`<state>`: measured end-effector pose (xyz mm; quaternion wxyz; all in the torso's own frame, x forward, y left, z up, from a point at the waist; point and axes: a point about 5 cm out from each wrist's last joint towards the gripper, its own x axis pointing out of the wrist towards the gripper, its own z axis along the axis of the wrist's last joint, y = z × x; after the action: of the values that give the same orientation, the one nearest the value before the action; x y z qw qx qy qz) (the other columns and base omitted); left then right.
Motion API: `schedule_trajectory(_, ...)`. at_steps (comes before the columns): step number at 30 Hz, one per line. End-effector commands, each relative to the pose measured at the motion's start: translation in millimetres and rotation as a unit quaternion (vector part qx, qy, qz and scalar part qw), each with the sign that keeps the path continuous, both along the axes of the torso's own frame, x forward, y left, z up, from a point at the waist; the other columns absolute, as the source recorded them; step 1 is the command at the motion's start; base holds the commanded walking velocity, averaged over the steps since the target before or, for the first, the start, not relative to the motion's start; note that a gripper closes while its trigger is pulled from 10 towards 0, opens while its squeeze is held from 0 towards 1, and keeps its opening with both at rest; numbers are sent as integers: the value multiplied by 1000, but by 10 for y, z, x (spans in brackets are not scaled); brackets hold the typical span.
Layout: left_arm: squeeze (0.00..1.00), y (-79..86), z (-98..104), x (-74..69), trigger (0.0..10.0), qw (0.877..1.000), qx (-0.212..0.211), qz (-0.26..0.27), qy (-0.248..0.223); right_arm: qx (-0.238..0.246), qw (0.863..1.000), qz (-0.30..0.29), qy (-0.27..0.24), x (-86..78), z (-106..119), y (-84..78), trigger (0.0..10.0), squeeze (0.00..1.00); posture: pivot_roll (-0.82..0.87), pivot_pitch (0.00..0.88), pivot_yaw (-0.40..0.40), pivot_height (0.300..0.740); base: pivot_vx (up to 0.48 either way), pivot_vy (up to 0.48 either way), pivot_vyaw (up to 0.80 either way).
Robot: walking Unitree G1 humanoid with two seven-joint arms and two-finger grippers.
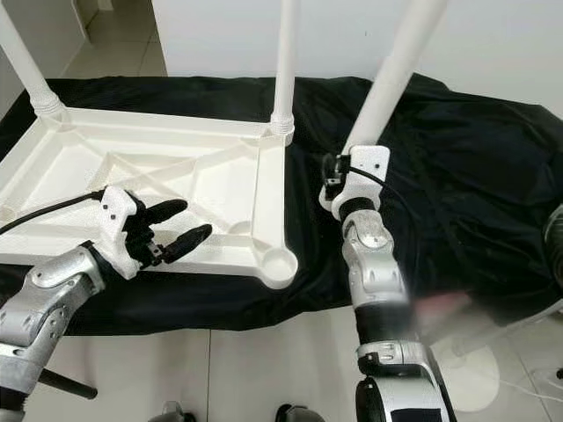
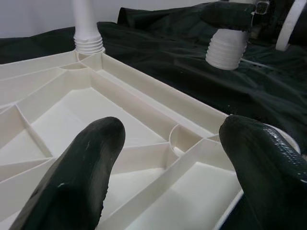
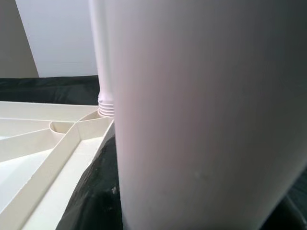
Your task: Building children table
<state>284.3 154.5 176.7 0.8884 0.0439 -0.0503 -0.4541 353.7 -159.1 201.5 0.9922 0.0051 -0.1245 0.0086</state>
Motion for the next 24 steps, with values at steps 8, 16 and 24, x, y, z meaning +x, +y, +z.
schedule_trajectory(8, 0, -63, -275, -326, 10000, 986, 90, -131, 48, 2, 1000, -7, 6, -7, -2, -22, 10000, 0, -18, 88, -13, 740, 0, 0, 0)
schedule_trajectory(16, 0, -119, -348, -276, 10000, 984, 125, -116, 46, 2, 1000, -9, 7, 3, -3, -22, 10000, 0, -16, 89, -9, 740, 0, 0, 0)
schedule_trajectory(24, 0, -194, -430, -202, 10000, 977, 185, -107, 27, 1, 1000, -12, 6, 24, 16, -21, 10000, 0, -15, 94, -8, 740, 0, 0, 0)
